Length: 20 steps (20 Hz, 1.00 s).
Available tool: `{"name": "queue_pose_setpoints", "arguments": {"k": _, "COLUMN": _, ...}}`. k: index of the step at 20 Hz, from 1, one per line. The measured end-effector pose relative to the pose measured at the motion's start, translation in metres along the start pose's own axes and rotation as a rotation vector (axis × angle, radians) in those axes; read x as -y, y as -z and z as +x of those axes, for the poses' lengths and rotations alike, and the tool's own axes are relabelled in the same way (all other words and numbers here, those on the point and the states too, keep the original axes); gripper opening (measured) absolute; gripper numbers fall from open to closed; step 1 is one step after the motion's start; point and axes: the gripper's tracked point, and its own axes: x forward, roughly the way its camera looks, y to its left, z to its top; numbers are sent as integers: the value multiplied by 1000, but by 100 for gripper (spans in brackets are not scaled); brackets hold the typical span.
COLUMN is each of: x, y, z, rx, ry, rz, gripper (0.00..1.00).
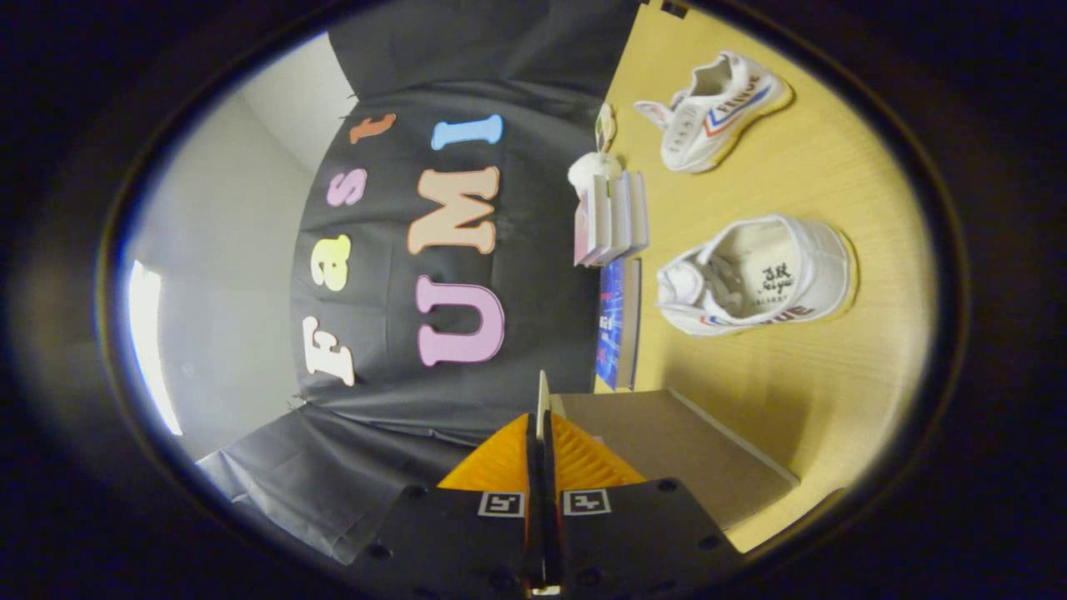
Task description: Open the storage box then place both shoes into the box .Put the left shoe in first, then the right shoe, with the right side of both shoes facing outward in a uniform manner.
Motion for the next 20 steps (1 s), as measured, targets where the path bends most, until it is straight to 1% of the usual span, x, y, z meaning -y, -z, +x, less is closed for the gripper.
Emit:
{"name": "queue_pose_setpoints", "arguments": {"k": 5, "x": -59, "y": 21, "z": 4, "rx": -31, "ry": -66, "rz": -30, "gripper": 3}}
{"name": "queue_pose_setpoints", "arguments": {"k": 12, "x": -138, "y": 76, "z": 9, "rx": -101, "ry": -138, "rz": -36, "gripper": 5}}
{"name": "queue_pose_setpoints", "arguments": {"k": 17, "x": -166, "y": 134, "z": 8, "rx": -166, "ry": -130, "rz": -9, "gripper": 5}}
{"name": "queue_pose_setpoints", "arguments": {"k": 20, "x": -172, "y": 179, "z": 7, "rx": -245, "ry": -116, "rz": -22, "gripper": 5}}
